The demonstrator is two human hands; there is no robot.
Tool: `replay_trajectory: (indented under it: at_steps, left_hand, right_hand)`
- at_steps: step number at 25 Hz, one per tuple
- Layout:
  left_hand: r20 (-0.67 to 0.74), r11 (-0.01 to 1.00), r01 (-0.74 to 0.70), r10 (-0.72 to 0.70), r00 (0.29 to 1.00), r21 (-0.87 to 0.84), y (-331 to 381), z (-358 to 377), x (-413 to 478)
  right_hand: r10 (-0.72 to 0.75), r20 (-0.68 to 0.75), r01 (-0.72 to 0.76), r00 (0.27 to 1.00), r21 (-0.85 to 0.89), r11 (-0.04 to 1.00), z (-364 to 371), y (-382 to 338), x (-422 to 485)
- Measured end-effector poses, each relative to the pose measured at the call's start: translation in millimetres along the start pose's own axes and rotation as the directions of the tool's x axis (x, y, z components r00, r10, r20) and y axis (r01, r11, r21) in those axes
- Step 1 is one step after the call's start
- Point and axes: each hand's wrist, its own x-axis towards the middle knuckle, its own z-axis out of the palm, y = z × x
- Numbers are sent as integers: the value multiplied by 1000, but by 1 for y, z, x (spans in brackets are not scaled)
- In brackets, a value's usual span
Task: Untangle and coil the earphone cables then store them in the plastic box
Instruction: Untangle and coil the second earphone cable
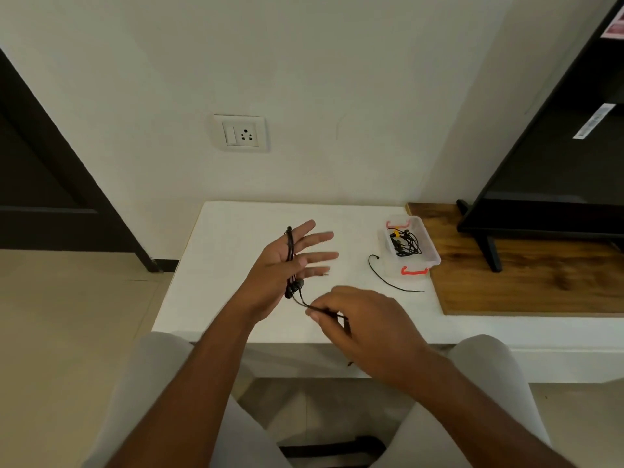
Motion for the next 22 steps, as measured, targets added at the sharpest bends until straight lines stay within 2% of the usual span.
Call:
replay_trajectory:
  at_steps: [3,6,8,10,12,15,17,20,22]
  left_hand:
    - [3,997,54,-54,999,55,1,12,-4]
    - [54,993,62,-67,996,99,3,22,-6]
    - [81,993,86,-92,992,79,3,25,-6]
    - [86,992,119,-123,989,47,3,23,-7]
    - [118,987,160,-161,980,18,6,22,-8]
    - [142,982,185,-179,974,-26,9,23,-9]
    - [155,980,181,-167,974,-79,11,23,-10]
    - [180,975,150,-120,976,-165,17,22,-11]
    - [178,962,144,-103,979,-232,18,18,-9]
  right_hand:
    - [19,-49,-20,999,-35,999,-15,3,21]
    - [98,-113,-87,989,98,991,-28,16,47]
    - [115,-73,-105,991,128,986,-40,28,61]
    - [93,29,-96,995,155,983,-50,36,71]
    - [87,52,-97,995,262,960,-55,44,77]
    - [141,-33,-109,989,469,876,-48,54,86]
    - [216,-53,-135,975,630,764,-33,61,87]
    - [289,55,-225,956,771,596,0,69,77]
    - [278,162,-299,947,763,573,23,65,64]
